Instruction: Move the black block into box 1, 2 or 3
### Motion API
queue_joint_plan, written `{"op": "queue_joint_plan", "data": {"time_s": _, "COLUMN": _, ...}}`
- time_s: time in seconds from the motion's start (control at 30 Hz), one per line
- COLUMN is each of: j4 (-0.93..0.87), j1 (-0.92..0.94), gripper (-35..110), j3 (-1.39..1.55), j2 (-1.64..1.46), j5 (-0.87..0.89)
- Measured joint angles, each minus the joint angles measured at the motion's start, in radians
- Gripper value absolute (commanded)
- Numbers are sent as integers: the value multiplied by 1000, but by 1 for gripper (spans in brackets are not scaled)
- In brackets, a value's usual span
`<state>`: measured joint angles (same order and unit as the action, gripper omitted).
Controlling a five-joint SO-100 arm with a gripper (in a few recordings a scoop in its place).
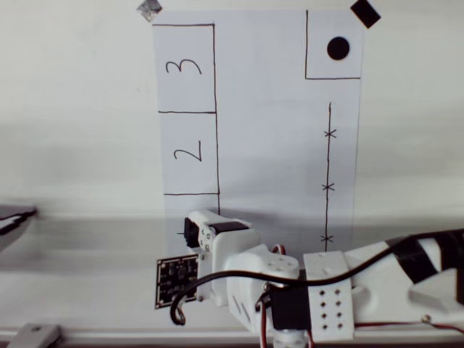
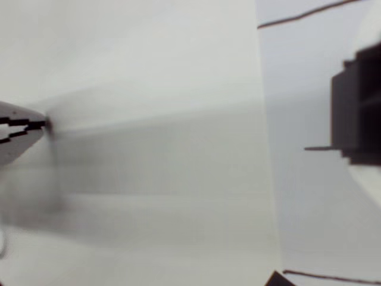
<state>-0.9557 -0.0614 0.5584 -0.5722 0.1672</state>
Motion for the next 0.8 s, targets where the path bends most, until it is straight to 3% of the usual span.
{"op": "queue_joint_plan", "data": {"time_s": 0.27, "j4": 0, "j1": -3, "gripper": 21, "j3": 0, "j2": 2, "j5": -5}}
{"op": "queue_joint_plan", "data": {"time_s": 0.8, "j4": 0, "j1": -18, "gripper": 22, "j3": 75, "j2": -54, "j5": 23}}
